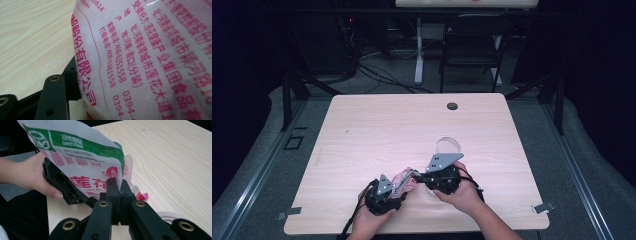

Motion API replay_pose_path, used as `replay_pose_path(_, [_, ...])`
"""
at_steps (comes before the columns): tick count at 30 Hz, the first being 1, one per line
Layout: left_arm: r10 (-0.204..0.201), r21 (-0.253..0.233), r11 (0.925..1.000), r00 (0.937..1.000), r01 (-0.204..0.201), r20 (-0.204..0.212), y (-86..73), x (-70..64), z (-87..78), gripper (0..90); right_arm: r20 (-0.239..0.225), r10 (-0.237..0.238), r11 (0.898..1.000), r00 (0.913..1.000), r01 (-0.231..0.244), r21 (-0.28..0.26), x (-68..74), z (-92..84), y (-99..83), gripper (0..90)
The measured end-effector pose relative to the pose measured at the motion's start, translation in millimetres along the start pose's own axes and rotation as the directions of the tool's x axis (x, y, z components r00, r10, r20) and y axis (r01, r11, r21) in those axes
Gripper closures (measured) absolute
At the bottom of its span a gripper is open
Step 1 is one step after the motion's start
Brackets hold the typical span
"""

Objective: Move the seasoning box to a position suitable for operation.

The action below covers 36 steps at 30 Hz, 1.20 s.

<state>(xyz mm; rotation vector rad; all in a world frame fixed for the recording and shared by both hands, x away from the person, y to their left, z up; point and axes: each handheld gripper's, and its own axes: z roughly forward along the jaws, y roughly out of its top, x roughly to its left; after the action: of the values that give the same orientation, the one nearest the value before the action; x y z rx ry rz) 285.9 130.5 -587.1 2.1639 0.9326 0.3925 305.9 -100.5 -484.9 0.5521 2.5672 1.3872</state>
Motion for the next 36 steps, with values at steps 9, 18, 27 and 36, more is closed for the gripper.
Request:
replay_pose_path(9, [0.002, -0.008, 1.0, 0.9998, -0.002, -0.017, -0.5, -1.6, -0.6, 48.0, 0.001, 0.002, 1.0, 1.0, -0.002, 0.003, -0.3, -0.4, -0.2, 90.0])
replay_pose_path(18, [0.002, -0.035, 0.9994, 0.9999, -0.002, -0.014, -0.9, -0.3, -1.8, 54.1, 0.001, -0.001, 1.0, 1.0, 0.001, -0.005, 0.3, -1.4, -0.2, 90.0])
replay_pose_path(27, [0.021, -0.044, 0.9988, 0.9992, -0.022, -0.033, 1.9, -1.3, -4.3, 58.3, 0.005, 0.003, 1.0, 1.0, -0.003, -0.022, 0.8, -3.7, -0.3, 90.0])
replay_pose_path(36, [0.072, -0.058, 0.9952, 0.9904, -0.079, -0.118, 10.8, -2.5, -17.0, 59.0, 0.009, -0.016, 0.999, 0.9998, 0.017, -0.048, 3.1, -10.4, 3.3, 88.5])
